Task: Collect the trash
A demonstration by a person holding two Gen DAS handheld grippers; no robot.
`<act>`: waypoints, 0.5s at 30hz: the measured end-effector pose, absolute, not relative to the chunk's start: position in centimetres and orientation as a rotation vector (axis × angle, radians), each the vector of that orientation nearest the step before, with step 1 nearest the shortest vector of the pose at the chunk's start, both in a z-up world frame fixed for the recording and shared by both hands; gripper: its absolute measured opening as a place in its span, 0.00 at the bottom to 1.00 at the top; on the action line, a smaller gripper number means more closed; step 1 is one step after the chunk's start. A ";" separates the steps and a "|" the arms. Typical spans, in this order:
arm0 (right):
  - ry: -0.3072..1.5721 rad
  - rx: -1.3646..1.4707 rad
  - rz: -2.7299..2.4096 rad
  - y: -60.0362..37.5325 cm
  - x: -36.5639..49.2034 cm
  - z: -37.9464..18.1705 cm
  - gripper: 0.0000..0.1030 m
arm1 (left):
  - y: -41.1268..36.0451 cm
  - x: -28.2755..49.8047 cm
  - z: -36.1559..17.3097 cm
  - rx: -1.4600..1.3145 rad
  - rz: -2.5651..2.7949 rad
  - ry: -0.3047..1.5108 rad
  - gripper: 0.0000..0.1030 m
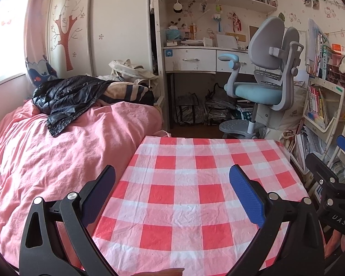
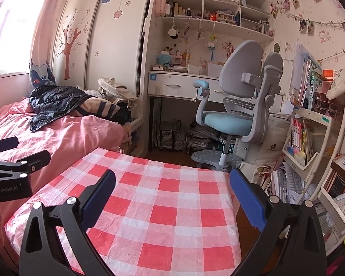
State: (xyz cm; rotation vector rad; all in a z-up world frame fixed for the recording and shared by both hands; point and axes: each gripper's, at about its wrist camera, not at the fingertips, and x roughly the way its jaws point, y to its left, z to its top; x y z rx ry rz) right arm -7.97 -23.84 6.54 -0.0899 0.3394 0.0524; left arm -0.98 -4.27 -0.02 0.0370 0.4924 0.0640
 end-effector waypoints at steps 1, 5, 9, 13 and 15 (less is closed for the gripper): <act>0.342 -0.088 0.052 -23.8 -7.8 6.5 0.93 | -4.3 -0.8 0.0 0.036 0.064 0.492 0.93; 0.375 -0.075 0.053 -23.9 -6.8 6.1 0.93 | -4.3 -0.5 0.0 0.024 0.058 0.498 0.93; 0.389 -0.074 0.062 -23.8 -6.7 5.9 0.93 | -4.7 -0.3 0.3 0.021 0.046 0.491 0.93; 0.397 -0.070 0.065 -23.8 -6.6 5.7 0.93 | -5.0 -0.4 0.3 0.026 0.038 0.485 0.93; 0.406 -0.064 0.065 -23.9 -6.5 5.6 0.93 | -5.1 -0.4 0.3 0.027 0.038 0.485 0.93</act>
